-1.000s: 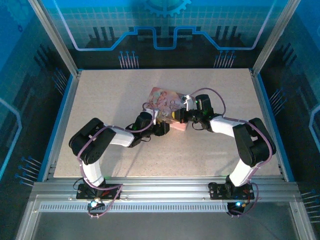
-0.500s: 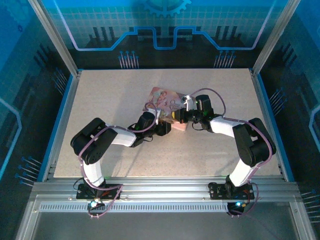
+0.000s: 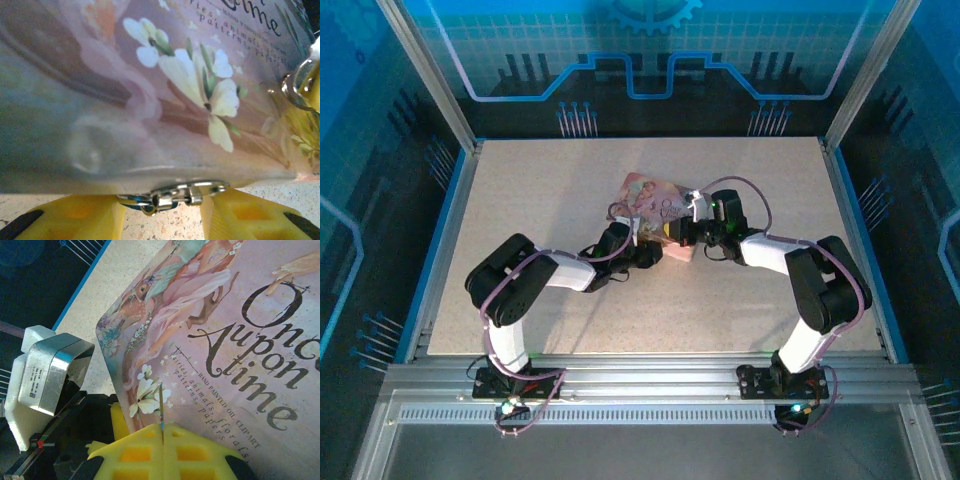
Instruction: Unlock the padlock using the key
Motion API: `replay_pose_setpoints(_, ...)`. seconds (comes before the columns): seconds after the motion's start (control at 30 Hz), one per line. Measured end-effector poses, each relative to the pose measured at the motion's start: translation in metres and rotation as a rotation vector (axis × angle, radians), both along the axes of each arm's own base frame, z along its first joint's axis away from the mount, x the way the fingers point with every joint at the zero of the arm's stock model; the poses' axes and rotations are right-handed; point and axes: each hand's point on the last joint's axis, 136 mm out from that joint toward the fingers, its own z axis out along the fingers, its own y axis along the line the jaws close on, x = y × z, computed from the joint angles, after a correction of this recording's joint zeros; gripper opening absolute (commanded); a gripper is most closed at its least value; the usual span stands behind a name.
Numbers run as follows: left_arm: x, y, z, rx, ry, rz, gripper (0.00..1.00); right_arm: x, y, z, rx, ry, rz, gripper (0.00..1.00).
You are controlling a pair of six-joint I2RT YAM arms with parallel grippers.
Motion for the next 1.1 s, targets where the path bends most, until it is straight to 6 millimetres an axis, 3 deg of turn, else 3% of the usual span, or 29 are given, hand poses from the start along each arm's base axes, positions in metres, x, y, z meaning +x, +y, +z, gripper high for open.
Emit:
replay_pose_setpoints(0.4, 0.002, -0.004, -0.002, -0.025, 0.039, 0.033, 0.39, 0.001, 0.0, 0.0, 0.0, -0.005, -0.003, 0.0)
replay_pose_setpoints(0.7, 0.005, -0.006, -0.003, -0.033, 0.051, 0.046, 0.3, 0.001, -0.001, 0.001, 0.0, -0.02, -0.011, 0.0)
replay_pose_setpoints(0.93, 0.004, -0.006, -0.004, -0.033, 0.054, 0.045, 0.26, -0.017, -0.013, 0.004, -0.035, -0.041, -0.023, 0.0)
replay_pose_setpoints(1.1, 0.002, -0.006, -0.002, -0.037, 0.056, 0.041, 0.27, -0.031, -0.022, 0.017, -0.057, -0.102, -0.032, 0.0)
